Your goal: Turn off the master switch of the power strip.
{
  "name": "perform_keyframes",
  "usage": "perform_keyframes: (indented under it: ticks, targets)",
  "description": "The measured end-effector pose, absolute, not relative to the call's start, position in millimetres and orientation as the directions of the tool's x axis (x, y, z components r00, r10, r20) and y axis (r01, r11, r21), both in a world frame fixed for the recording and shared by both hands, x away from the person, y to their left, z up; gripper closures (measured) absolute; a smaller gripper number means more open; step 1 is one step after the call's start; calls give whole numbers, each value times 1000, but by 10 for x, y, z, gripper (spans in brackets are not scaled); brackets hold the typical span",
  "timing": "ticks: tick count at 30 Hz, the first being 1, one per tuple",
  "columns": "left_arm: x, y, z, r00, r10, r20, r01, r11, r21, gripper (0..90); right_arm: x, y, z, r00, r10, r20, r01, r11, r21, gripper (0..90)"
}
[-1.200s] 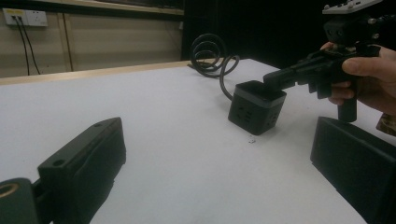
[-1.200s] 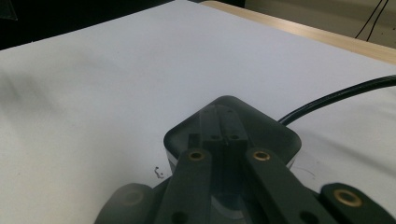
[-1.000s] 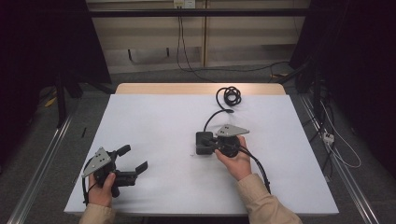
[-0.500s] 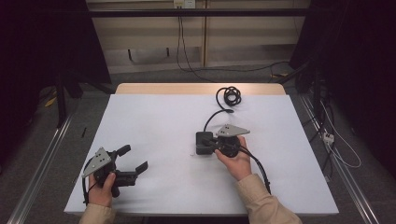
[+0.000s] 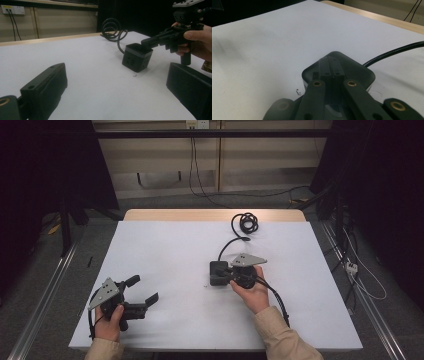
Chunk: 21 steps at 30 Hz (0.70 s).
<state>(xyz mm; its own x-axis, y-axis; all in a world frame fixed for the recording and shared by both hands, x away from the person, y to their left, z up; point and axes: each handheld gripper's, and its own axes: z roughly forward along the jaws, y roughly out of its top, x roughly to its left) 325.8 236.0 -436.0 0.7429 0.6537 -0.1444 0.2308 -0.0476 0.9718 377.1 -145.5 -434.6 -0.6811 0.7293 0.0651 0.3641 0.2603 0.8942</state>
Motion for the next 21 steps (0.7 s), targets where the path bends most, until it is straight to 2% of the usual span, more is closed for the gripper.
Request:
perform_keyframes:
  ticks: [12,21]
  targets:
    - [3260,2356,-4355,744,653,-142,229,-49,972,31,3762,-1454,-4303,-681,731,44,353,276,894,900]
    - [3267,2364,-4359,742,655,-142,229,-49,972,31,3775,-1468,-4300,-686,724,74,360,249,899,900]
